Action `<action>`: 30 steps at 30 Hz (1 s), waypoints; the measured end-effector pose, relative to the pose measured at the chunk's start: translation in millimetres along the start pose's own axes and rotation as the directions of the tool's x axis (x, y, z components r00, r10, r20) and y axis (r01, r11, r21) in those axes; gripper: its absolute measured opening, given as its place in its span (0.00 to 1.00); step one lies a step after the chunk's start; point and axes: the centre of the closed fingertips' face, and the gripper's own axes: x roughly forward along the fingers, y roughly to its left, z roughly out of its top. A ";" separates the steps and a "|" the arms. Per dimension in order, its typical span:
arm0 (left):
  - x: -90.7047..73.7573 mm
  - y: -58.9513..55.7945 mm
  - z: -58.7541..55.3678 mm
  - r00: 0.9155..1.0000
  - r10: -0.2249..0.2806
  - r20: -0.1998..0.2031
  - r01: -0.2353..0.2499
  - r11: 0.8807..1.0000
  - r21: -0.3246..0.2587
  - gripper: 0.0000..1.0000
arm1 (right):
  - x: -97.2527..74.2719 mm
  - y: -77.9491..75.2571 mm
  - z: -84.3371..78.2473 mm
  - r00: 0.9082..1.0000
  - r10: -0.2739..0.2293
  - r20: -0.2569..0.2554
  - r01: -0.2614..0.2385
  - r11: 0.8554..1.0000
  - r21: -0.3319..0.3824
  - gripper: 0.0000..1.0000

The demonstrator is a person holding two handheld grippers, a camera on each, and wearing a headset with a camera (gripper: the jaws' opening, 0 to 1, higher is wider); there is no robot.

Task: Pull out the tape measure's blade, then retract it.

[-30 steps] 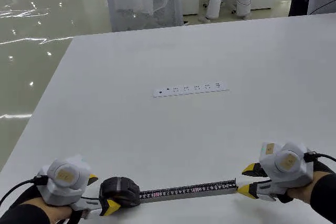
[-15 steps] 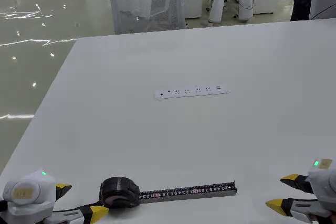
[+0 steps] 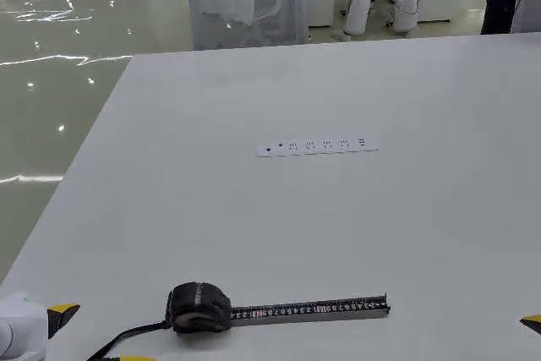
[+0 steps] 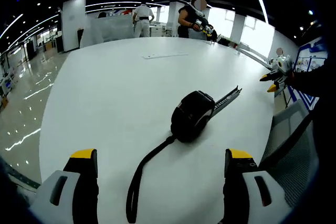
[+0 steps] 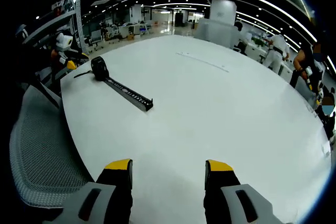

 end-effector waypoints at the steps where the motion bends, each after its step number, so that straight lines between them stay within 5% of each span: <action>1: -3.0 -1.6 -1.7 1.000 -0.007 -0.005 0.007 1.000 0.007 0.99 | 0.0 1.0 0.4 1.000 0.002 0.000 -0.002 1.000 0.007 0.56; 7: -12.5 -0.7 -11.7 0.999 -0.008 -0.033 0.010 0.999 0.050 0.99 | -8.2 5.2 5.3 0.999 -0.004 0.035 0.004 1.000 -0.016 0.69; 13: -19.8 -1.8 -10.4 1.000 -0.003 -0.022 0.005 0.997 0.073 0.99 | -16.5 2.6 -6.6 1.000 -0.005 0.012 0.005 0.999 -0.049 0.98; 16: -20.3 -8.2 -13.2 0.999 -0.016 -0.035 0.019 0.997 0.079 0.99 | -22.6 -3.6 -7.1 1.000 0.005 0.022 -0.005 1.000 -0.002 0.99; 30: -27.2 -4.9 -6.5 1.000 0.008 -0.016 -0.007 0.996 0.094 0.99 | -31.5 -1.6 -16.7 1.000 0.016 0.026 -0.015 0.998 -0.056 0.99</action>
